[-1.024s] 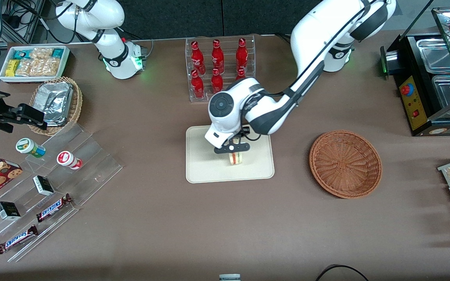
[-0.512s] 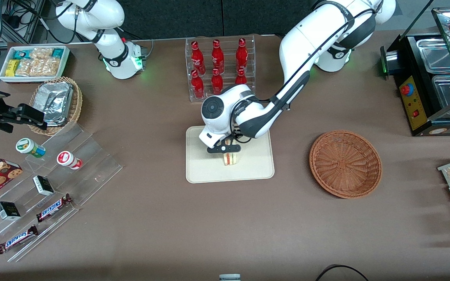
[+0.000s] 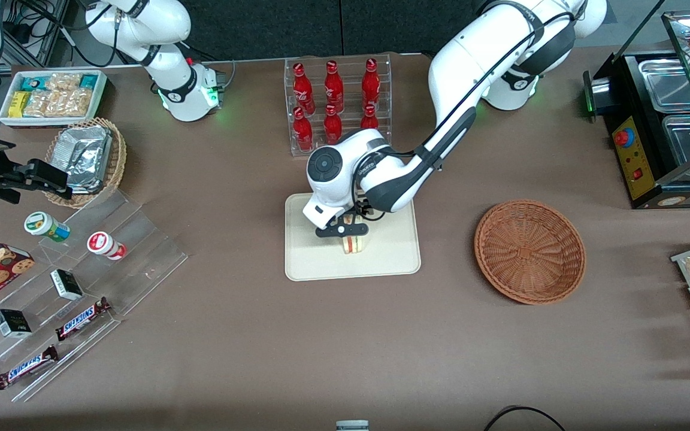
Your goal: Place sandwich from basket to tray
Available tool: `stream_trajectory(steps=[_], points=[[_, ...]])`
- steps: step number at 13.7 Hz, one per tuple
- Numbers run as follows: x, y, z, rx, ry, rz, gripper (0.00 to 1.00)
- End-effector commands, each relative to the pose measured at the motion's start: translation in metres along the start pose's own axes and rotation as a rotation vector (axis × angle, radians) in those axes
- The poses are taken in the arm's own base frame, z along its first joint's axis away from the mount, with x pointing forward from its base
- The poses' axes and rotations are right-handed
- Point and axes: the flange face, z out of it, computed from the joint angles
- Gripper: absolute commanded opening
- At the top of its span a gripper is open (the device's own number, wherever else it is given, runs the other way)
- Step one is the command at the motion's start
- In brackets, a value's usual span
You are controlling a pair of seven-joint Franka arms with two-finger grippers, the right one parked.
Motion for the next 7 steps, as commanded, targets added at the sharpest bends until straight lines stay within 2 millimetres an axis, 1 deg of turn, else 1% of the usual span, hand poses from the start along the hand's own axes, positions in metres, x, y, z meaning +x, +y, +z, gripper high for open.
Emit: stream_trajectory(steps=[1,2,3,4,5,6,7], points=[[0.005,-0.018,-0.063,0.025,0.055,-0.136,1.00],[0.024,-0.039,-0.083,0.011,0.067,-0.207,1.00],[0.032,-0.056,-0.109,0.001,0.083,-0.246,1.00],[0.037,-0.075,-0.131,0.005,0.068,-0.279,1.00],[0.041,-0.098,-0.157,0.007,0.052,-0.307,1.00],[0.050,-0.127,-0.184,0.001,0.048,-0.352,1.00],[0.053,-0.152,-0.207,-0.005,0.047,-0.379,1.00]])
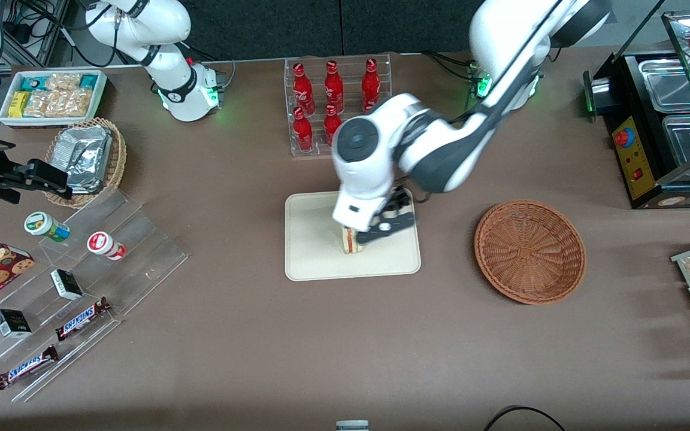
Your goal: Place sandwich from basket to tray
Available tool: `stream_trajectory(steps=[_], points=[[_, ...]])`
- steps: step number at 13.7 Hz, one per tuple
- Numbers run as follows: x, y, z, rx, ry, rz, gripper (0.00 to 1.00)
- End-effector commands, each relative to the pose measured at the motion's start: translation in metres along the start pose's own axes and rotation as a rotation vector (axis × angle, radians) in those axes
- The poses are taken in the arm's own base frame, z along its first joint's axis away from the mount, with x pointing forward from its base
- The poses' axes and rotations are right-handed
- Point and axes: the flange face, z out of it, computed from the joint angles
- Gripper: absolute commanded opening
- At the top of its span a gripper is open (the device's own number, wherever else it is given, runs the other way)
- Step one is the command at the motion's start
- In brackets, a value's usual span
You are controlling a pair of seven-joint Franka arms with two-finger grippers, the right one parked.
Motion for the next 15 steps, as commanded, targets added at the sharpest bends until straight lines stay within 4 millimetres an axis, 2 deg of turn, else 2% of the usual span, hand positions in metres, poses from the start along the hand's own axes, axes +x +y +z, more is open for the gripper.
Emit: stream_trajectory(steps=[1,3,6,7,12,14,15], points=[[0.021,-0.059,-0.061,0.004,-0.008,-0.065,1.00],[0.048,-0.106,-0.087,0.025,-0.032,-0.108,1.00],[0.067,-0.166,-0.125,0.024,-0.076,-0.037,1.00],[0.067,-0.180,-0.128,0.055,-0.098,-0.019,1.00],[0.093,-0.248,-0.144,0.095,-0.159,0.162,1.00],[0.110,-0.280,-0.148,0.073,-0.178,0.202,1.00],[0.122,-0.302,-0.151,0.045,-0.191,0.199,1.00]])
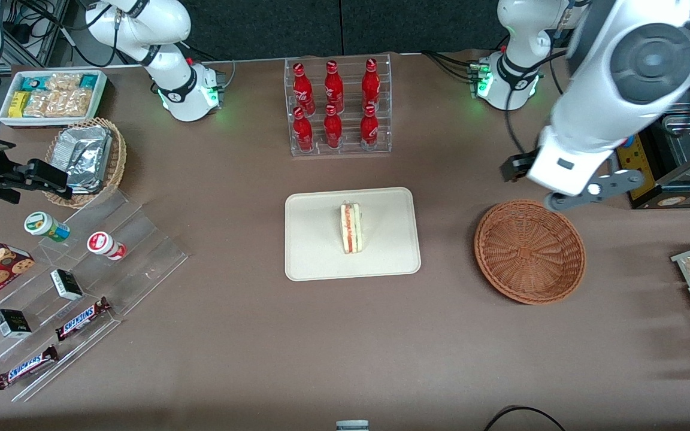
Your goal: Place sandwich from basket to tray
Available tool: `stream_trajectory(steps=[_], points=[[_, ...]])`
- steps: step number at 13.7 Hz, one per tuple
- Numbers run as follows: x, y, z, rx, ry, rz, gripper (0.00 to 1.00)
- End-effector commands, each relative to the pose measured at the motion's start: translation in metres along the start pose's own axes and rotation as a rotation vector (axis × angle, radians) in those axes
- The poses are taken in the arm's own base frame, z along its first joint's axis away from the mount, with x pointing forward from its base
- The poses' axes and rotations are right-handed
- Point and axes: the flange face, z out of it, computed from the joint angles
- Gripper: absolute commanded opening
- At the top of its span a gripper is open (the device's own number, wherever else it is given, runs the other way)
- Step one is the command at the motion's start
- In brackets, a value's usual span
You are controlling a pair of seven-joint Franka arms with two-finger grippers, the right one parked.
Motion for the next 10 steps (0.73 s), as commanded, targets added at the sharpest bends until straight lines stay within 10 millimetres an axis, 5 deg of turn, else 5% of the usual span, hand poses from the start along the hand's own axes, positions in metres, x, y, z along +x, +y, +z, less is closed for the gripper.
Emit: stream_trajectory(steps=[1,6,10], points=[[0.000,-0.059,-0.012,-0.054,-0.016,0.062,1.00],[0.008,-0.145,-0.015,-0.069,-0.045,0.196,1.00],[0.012,-0.159,0.001,-0.070,-0.080,0.267,1.00]])
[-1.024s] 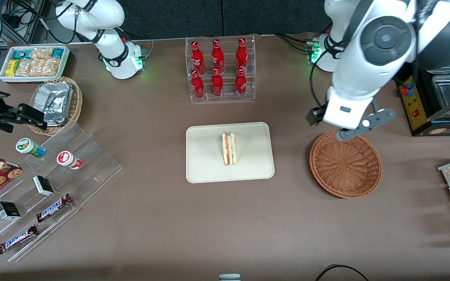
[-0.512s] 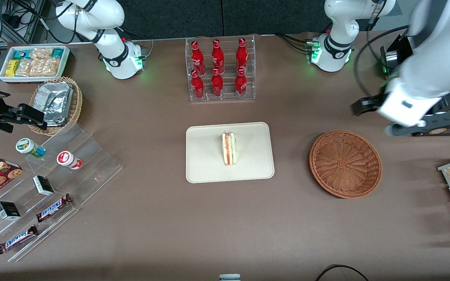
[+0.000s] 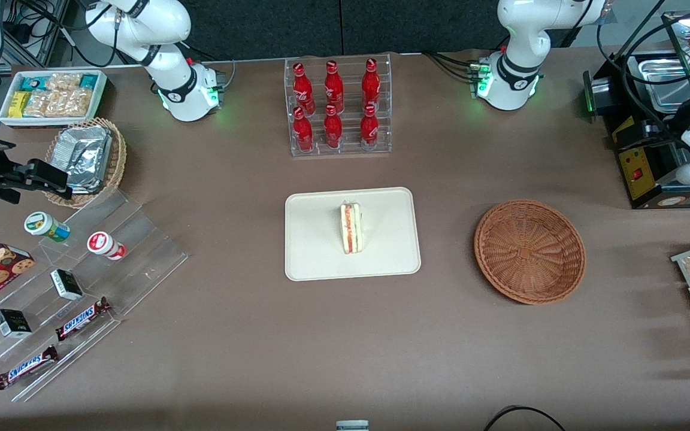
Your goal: Place sandwich from basket to tray
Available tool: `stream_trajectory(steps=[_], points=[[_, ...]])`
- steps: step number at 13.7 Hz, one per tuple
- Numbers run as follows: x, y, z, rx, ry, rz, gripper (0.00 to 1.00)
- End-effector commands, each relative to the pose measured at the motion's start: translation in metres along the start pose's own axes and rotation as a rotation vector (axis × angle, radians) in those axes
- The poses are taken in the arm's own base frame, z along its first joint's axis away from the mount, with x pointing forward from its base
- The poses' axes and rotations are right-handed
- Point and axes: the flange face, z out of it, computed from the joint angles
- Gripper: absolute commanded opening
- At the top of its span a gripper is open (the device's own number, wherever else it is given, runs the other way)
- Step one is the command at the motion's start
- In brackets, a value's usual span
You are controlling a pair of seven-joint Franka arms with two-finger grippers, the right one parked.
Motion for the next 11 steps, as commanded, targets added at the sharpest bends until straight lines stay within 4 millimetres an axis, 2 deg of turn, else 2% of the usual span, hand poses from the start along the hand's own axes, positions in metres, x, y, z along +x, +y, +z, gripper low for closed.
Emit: stream_trajectory(steps=[1,2,5,11], points=[[-0.005,-0.005,0.010,-0.014,-0.020,0.055,1.00],[-0.002,-0.003,0.014,-0.013,-0.016,0.057,1.00],[-0.015,-0.002,0.018,-0.011,0.000,0.061,1.00],[-0.011,-0.007,0.013,-0.034,0.026,0.040,1.00]])
